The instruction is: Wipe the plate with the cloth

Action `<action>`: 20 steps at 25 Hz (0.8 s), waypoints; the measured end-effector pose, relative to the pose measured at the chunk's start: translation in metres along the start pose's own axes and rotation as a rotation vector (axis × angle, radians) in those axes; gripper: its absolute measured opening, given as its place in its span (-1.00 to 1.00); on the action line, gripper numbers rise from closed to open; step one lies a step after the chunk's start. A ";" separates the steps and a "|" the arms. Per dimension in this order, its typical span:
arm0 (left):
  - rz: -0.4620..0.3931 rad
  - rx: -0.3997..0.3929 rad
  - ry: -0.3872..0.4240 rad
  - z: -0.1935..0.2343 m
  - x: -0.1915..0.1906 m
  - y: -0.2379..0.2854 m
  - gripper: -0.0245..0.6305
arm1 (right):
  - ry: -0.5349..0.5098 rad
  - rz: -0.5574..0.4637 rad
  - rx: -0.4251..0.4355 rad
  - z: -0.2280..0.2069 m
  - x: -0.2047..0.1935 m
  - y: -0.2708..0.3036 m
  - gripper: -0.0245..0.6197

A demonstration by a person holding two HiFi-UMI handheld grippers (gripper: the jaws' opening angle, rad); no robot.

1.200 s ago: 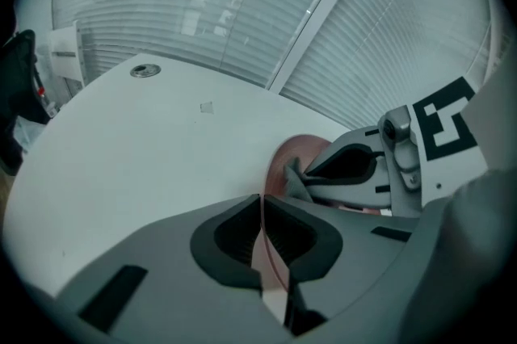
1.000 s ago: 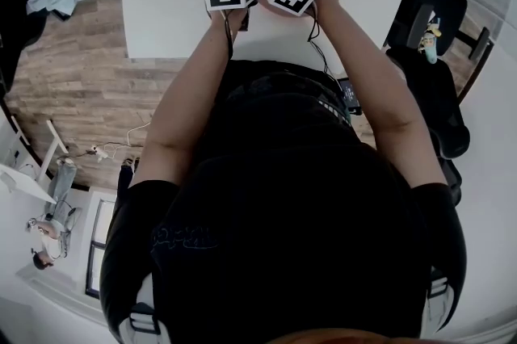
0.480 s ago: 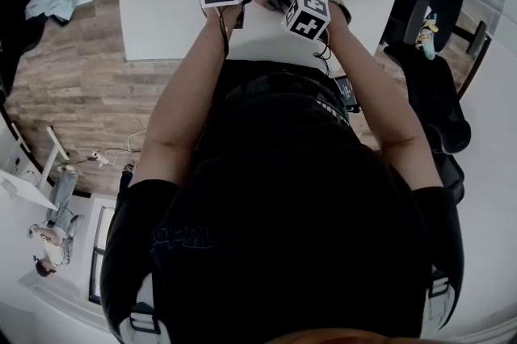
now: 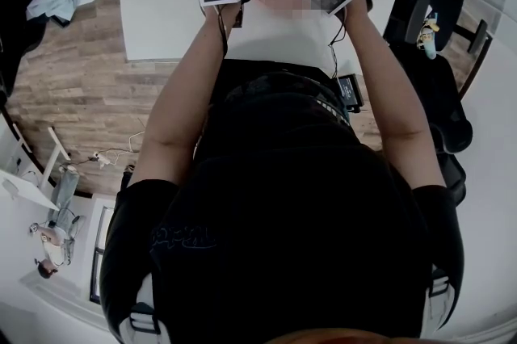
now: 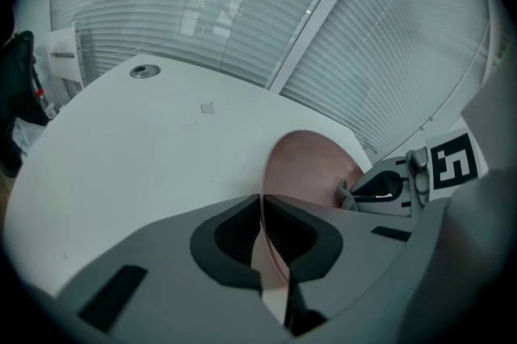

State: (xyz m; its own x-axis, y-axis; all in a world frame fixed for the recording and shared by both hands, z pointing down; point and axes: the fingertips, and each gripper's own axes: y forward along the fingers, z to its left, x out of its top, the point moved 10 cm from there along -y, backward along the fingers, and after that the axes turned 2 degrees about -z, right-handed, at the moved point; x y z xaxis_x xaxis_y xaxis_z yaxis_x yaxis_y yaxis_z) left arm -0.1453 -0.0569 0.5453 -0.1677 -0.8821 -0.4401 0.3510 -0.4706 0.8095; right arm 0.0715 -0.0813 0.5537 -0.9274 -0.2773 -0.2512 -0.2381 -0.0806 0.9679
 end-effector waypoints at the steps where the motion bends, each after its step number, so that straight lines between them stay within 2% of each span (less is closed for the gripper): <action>1: 0.001 -0.001 0.000 0.000 0.000 0.000 -0.84 | 0.005 0.004 -0.020 -0.006 0.003 0.001 -0.81; 9: -0.001 -0.018 -0.019 -0.001 0.001 0.001 -0.84 | 0.034 -0.013 -0.137 -0.041 0.041 0.010 -0.82; 13: -0.003 -0.024 -0.032 0.000 0.000 0.001 -0.84 | 0.001 -0.047 -0.104 -0.031 0.060 0.015 -0.82; 20: -0.011 -0.016 -0.038 0.001 0.003 0.002 -0.84 | -0.066 -0.111 -0.010 0.010 0.076 0.017 -0.82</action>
State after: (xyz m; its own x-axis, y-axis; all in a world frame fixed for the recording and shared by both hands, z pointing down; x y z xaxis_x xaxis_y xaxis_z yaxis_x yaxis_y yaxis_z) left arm -0.1458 -0.0602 0.5459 -0.2062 -0.8772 -0.4335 0.3640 -0.4800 0.7982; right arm -0.0061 -0.0941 0.5513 -0.9125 -0.2026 -0.3553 -0.3377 -0.1169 0.9340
